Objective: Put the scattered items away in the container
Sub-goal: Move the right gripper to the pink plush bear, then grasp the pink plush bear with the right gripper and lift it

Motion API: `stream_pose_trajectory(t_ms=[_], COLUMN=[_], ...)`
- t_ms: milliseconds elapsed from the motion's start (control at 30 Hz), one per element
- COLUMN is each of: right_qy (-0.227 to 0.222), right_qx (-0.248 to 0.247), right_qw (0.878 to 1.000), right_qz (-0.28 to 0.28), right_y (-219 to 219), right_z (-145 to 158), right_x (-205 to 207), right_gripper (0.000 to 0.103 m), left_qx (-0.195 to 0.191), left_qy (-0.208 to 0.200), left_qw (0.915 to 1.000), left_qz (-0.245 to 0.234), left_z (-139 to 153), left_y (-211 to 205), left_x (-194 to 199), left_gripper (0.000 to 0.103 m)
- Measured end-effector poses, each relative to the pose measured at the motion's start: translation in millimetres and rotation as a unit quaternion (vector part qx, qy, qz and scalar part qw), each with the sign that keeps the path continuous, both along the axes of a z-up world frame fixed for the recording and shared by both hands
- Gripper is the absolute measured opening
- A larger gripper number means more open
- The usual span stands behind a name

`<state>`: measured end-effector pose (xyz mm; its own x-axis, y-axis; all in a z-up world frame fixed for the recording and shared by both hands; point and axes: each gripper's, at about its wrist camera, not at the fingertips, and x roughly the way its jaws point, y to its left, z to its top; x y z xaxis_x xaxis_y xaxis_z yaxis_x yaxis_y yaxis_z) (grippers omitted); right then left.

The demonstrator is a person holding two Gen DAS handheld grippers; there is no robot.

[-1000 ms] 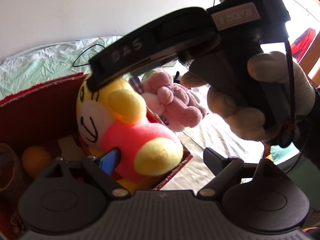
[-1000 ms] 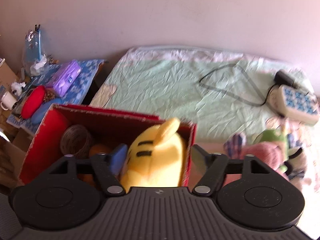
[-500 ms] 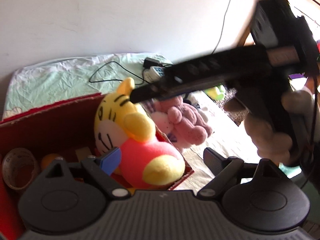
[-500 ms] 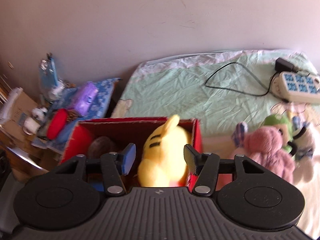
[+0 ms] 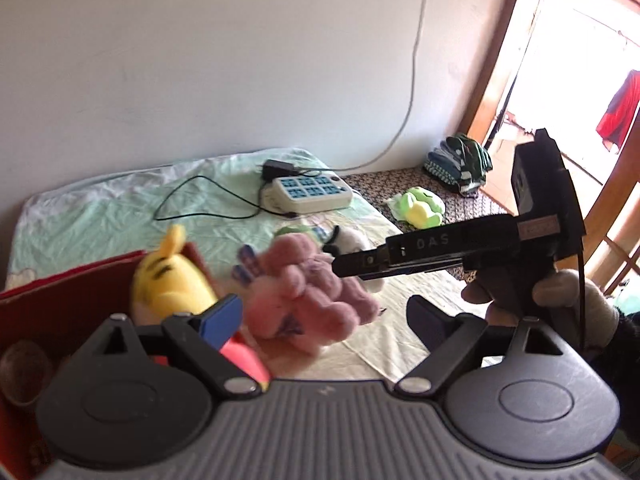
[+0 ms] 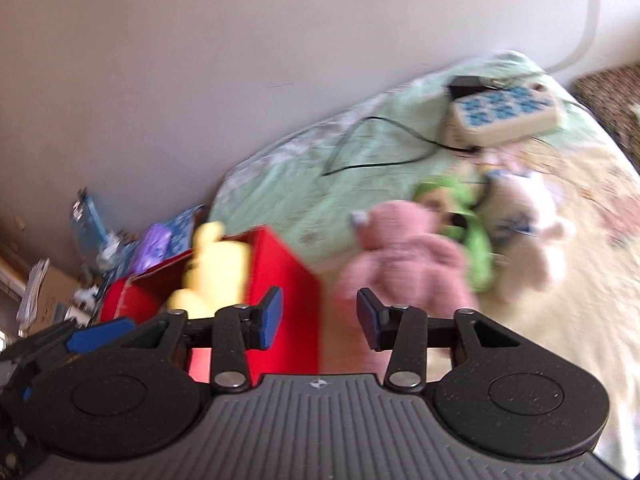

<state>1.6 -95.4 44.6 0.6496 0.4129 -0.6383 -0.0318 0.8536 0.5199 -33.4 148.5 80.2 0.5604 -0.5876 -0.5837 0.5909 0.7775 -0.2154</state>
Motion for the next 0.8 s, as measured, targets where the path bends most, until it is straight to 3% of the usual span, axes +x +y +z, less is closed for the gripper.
stream_pose_trajectory(t_ms=[133, 300, 467, 600, 800], right_qy=[0.007, 0.014, 0.027, 0.053, 0.056], right_qx=[0.001, 0.019, 0.036, 0.067, 0.120], right_qw=[1.000, 0.999, 0.997, 0.993, 0.987], right_qz=[0.005, 0.032, 0.056, 0.077, 0.089], right_y=[-30, -58, -79, -84, -87], right_z=[-9, -25, -45, -66, -80], right_x=[0, 13, 43, 66, 82], right_gripper=[0.039, 0.039, 0.040, 0.040, 0.042], left_qx=[0.006, 0.005, 0.001, 0.003, -0.001], left_qy=[0.008, 0.045, 0.079, 0.096, 0.121], left_qw=[0.9999, 0.9978, 0.9886, 0.9808, 0.9708], left_qz=[0.001, 0.049, 0.128, 0.170, 0.207], left_z=[-18, -50, -70, -82, -95], left_y=[-45, -80, -91, -97, -103], left_x=[1, 19, 47, 63, 80], left_gripper=[0.088, 0.088, 0.088, 0.088, 0.088])
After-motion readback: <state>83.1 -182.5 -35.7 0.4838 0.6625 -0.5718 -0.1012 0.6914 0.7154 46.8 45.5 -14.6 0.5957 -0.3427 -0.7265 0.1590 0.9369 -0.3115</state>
